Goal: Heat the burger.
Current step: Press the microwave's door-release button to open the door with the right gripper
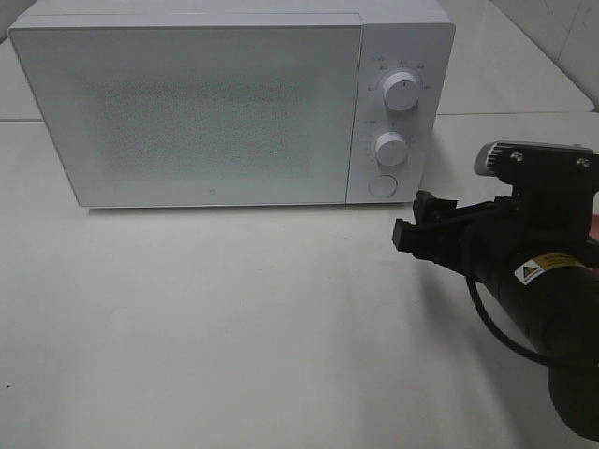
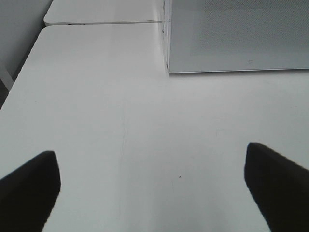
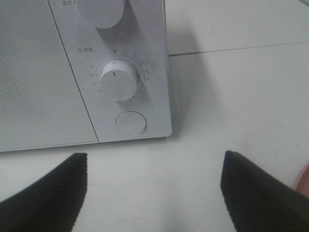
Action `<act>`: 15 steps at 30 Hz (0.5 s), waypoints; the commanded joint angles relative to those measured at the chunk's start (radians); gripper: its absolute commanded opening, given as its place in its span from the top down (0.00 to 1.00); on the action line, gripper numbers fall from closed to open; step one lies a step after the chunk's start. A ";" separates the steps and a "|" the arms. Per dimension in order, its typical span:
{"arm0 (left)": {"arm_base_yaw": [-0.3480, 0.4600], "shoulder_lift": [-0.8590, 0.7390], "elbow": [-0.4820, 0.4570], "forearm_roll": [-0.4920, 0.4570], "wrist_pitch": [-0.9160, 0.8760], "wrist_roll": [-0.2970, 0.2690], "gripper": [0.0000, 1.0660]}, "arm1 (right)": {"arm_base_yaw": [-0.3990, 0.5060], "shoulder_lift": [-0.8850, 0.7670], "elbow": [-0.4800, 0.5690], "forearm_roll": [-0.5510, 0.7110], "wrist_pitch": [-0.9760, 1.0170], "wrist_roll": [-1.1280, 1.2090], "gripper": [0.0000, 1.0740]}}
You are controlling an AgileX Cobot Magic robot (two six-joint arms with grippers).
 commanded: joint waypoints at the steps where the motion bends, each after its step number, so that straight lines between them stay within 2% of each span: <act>1: -0.001 -0.019 0.004 0.000 -0.005 -0.006 0.08 | 0.004 -0.003 -0.005 -0.006 -0.010 0.247 0.31; 4: -0.001 -0.019 0.004 0.000 -0.005 -0.006 0.08 | 0.004 -0.003 -0.005 -0.006 -0.010 0.311 0.31; 6: -0.001 -0.019 0.004 0.000 -0.005 -0.006 0.08 | 0.004 -0.003 -0.005 -0.008 0.009 0.572 0.31; 7: -0.001 -0.019 0.004 0.000 -0.005 -0.006 0.08 | 0.004 -0.003 -0.005 -0.008 0.009 0.572 0.31; 9: -0.001 -0.019 0.004 0.000 -0.005 -0.006 0.08 | 0.004 -0.003 -0.005 -0.008 0.020 0.761 0.31; 15: -0.001 -0.019 0.004 0.000 -0.005 -0.006 0.08 | 0.004 -0.003 -0.005 -0.008 0.042 1.033 0.33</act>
